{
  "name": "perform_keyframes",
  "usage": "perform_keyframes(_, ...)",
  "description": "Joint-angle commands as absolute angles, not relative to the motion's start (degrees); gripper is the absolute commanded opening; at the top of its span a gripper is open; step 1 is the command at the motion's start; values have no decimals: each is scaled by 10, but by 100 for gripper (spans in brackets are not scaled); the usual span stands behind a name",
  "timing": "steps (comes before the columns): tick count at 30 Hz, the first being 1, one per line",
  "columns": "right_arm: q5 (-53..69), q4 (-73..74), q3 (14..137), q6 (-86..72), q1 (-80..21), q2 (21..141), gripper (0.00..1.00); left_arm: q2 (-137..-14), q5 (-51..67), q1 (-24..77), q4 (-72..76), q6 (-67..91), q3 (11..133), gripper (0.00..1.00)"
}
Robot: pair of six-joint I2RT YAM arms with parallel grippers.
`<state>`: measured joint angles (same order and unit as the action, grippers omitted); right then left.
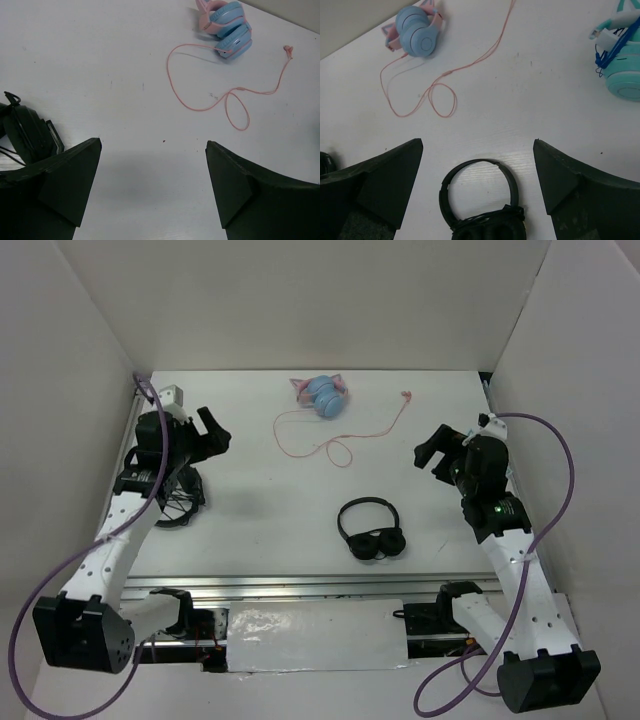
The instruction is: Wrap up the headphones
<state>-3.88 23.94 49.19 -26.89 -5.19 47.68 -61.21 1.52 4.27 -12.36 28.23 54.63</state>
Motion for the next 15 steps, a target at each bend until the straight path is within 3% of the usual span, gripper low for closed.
perform_keyframes(1, -10, 216, 520, -252, -48, 476, 100, -656, 59, 45, -88, 259, 596, 99)
perform_keyframes(8, -50, 167, 490, -233, -49, 482, 100, -885, 145, 71, -76, 219, 762, 99)
perform_keyframes(15, -90, 189, 512, -244, -46, 514, 100, -1185, 99, 130, -183, 201, 1085, 99)
